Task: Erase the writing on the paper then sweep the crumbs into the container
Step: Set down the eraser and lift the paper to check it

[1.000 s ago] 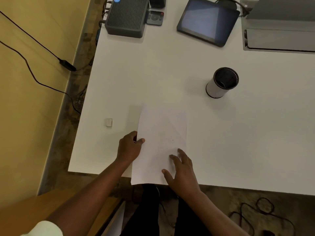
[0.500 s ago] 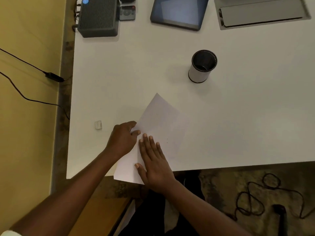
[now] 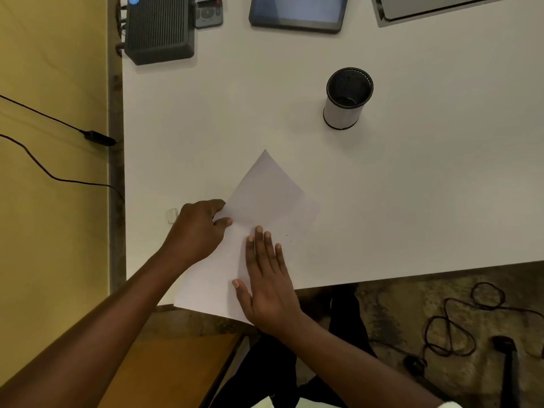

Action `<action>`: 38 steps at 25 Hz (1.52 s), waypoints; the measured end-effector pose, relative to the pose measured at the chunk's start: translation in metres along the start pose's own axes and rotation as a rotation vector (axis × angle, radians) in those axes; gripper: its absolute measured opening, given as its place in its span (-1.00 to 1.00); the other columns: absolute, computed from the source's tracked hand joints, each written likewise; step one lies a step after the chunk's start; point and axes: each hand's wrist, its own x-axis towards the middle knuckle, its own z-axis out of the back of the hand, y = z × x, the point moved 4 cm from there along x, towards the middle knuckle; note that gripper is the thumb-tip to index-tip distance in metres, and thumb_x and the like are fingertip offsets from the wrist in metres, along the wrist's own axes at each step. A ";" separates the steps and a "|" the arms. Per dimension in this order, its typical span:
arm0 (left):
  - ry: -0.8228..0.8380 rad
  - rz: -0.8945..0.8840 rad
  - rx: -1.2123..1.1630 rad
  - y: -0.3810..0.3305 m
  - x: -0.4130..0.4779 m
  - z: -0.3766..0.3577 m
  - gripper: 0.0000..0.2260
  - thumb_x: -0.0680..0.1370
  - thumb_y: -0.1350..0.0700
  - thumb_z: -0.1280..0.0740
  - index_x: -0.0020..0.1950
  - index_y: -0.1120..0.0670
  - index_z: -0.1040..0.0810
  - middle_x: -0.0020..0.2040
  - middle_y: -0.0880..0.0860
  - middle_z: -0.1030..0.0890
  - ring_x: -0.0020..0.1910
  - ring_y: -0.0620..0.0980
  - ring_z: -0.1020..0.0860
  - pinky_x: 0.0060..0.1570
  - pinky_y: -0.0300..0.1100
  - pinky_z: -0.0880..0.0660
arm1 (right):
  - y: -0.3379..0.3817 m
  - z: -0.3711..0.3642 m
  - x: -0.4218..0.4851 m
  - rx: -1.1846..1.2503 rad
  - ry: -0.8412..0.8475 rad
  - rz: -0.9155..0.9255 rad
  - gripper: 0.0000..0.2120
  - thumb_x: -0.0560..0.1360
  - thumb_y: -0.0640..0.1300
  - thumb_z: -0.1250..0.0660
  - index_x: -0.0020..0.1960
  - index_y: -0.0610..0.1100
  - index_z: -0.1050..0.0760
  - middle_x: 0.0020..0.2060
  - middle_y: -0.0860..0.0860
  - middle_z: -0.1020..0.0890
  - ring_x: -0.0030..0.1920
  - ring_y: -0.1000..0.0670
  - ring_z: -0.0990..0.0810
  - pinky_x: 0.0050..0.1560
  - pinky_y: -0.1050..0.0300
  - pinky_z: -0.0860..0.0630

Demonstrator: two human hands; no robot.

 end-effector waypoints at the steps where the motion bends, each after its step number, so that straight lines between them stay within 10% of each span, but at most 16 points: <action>1: 0.010 -0.014 0.005 0.000 0.001 -0.001 -0.68 0.68 0.14 -0.38 0.41 0.23 -0.59 0.29 0.22 -0.68 0.28 0.25 -0.61 0.16 -0.15 -0.48 | 0.003 0.001 0.002 0.000 -0.011 0.011 -0.28 0.66 0.09 -0.10 0.62 -0.27 0.12 0.63 -0.19 0.15 0.63 -0.15 0.20 0.61 -0.18 0.08; 4: 0.032 -0.066 0.028 -0.003 0.001 -0.001 -0.84 0.67 0.15 -0.38 0.21 0.15 -0.68 -0.04 0.10 -0.70 -0.01 0.17 -0.64 -0.18 -0.18 -0.43 | -0.017 -0.003 -0.005 -0.015 -0.030 -0.138 -0.25 0.66 0.12 -0.09 0.62 -0.27 0.16 0.62 -0.20 0.18 0.62 -0.16 0.22 0.59 -0.22 0.03; 8: 0.009 -0.109 0.045 -0.010 -0.001 0.003 -0.84 0.65 0.17 -0.40 0.18 0.19 -0.69 0.01 0.16 -0.75 -0.01 0.21 -0.66 0.03 0.03 -0.59 | -0.043 -0.001 -0.025 -0.037 -0.016 -0.299 -0.18 0.65 0.20 -0.07 0.61 -0.28 0.23 0.61 -0.20 0.25 0.61 -0.18 0.26 0.57 -0.25 0.00; 13: 0.008 -0.193 0.078 -0.019 -0.002 0.007 -0.85 0.65 0.17 -0.40 0.17 0.18 -0.69 -0.01 0.16 -0.75 -0.05 0.22 -0.67 0.03 0.06 -0.63 | -0.006 0.009 -0.014 -0.008 -0.018 -0.047 -0.19 0.65 0.18 -0.11 0.62 -0.27 0.20 0.62 -0.18 0.22 0.62 -0.16 0.23 0.60 -0.18 0.13; 18: -0.051 -0.191 0.089 -0.024 -0.003 0.019 -0.83 0.64 0.18 -0.42 0.18 0.22 -0.68 0.02 0.24 -0.75 0.01 0.31 -0.68 0.08 0.18 -0.64 | -0.041 0.003 -0.028 -0.034 -0.030 -0.323 -0.14 0.63 0.25 -0.07 0.61 -0.29 0.22 0.61 -0.21 0.24 0.61 -0.19 0.26 0.56 -0.27 -0.01; 22: -0.026 -0.223 0.094 -0.025 -0.002 0.022 -0.87 0.65 0.16 -0.41 0.15 0.16 -0.69 -0.03 0.14 -0.76 -0.07 0.23 -0.68 0.00 0.11 -0.64 | -0.016 0.014 -0.020 -0.034 -0.040 -0.079 -0.17 0.63 0.22 -0.09 0.62 -0.28 0.16 0.62 -0.20 0.19 0.62 -0.19 0.22 0.59 -0.24 0.07; 26: -0.046 -0.208 0.067 -0.022 -0.002 0.028 -0.90 0.65 0.18 -0.41 0.09 0.17 -0.69 -0.10 0.12 -0.74 -0.11 0.20 -0.66 -0.06 0.03 -0.61 | -0.033 0.018 -0.014 -0.057 -0.040 -0.280 -0.11 0.61 0.29 -0.08 0.62 -0.26 0.22 0.61 -0.19 0.25 0.61 -0.19 0.26 0.57 -0.30 0.01; 30: -0.062 -0.194 0.045 -0.017 -0.003 0.031 -0.88 0.65 0.18 -0.40 0.12 0.19 -0.70 -0.05 0.12 -0.75 -0.09 0.17 -0.66 -0.02 0.01 -0.61 | -0.013 0.027 -0.008 -0.097 -0.049 0.051 -0.20 0.62 0.17 -0.18 0.63 -0.24 0.08 0.63 -0.19 0.12 0.63 -0.19 0.17 0.58 -0.29 0.05; 38: -0.121 -0.108 -0.028 -0.004 0.000 0.047 -0.83 0.65 0.17 -0.41 0.20 0.20 -0.69 0.04 0.14 -0.75 -0.02 0.17 -0.68 0.04 -0.02 -0.59 | -0.041 0.049 0.007 0.024 -0.132 -0.153 -0.29 0.65 0.20 -0.10 0.64 -0.15 0.01 0.64 -0.14 0.09 0.63 -0.12 0.15 0.59 -0.19 -0.02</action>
